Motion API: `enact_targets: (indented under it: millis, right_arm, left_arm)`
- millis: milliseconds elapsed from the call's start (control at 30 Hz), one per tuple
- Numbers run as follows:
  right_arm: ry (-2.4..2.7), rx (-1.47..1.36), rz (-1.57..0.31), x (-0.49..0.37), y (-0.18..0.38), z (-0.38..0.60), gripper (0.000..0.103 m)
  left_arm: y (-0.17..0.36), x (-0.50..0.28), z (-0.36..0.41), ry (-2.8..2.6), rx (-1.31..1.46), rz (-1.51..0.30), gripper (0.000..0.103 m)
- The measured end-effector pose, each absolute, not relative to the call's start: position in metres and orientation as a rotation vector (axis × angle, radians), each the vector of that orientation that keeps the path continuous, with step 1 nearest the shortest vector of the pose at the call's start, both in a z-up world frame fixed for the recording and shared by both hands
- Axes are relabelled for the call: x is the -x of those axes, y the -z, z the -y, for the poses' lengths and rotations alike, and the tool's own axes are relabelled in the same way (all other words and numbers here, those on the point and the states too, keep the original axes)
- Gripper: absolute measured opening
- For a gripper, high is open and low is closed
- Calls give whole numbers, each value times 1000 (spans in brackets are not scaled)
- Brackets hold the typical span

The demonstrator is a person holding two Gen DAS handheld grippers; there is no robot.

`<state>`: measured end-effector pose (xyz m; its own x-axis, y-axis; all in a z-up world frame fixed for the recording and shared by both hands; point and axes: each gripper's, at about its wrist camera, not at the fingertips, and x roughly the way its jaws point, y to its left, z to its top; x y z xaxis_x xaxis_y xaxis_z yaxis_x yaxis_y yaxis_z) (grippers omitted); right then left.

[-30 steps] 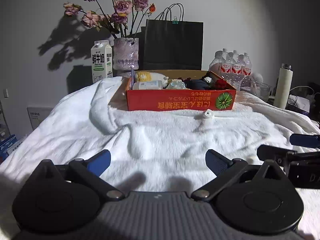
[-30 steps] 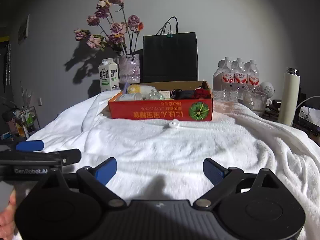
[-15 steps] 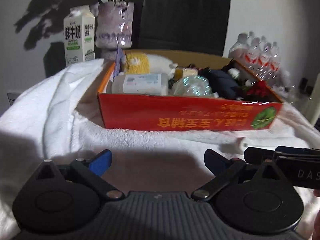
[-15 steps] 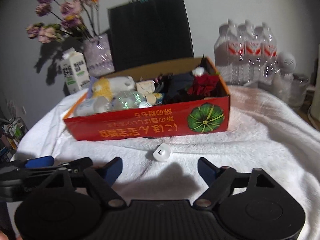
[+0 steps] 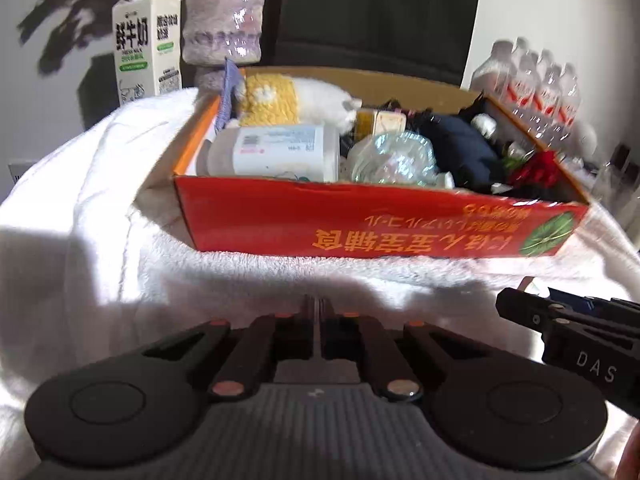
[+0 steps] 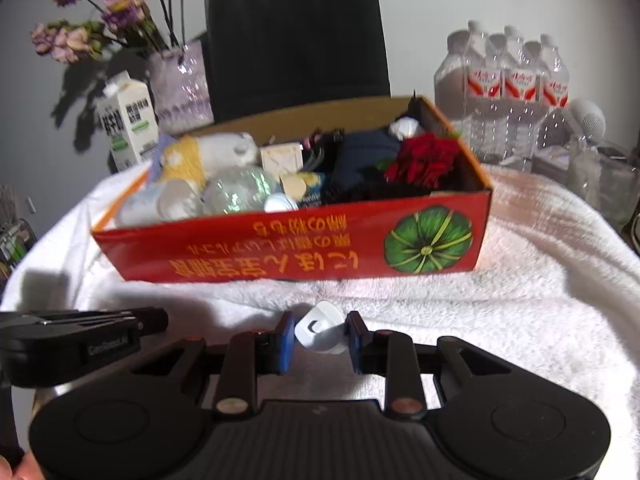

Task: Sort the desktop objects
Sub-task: 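Grasp the small white cap on the towel with the right gripper, then carry the white cap into the orange box and open the right gripper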

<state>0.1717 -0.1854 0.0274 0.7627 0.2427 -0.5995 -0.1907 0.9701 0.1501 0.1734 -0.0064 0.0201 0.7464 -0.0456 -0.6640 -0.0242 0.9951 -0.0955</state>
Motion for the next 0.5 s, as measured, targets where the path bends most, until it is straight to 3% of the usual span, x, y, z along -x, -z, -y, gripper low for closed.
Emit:
enact_targets:
  millis: [500]
  right_arm:
    - [-350, -74, -486, -31, -85, 195, 26]
  left_arm:
    - [-72, -29, 25, 83, 52, -580, 4]
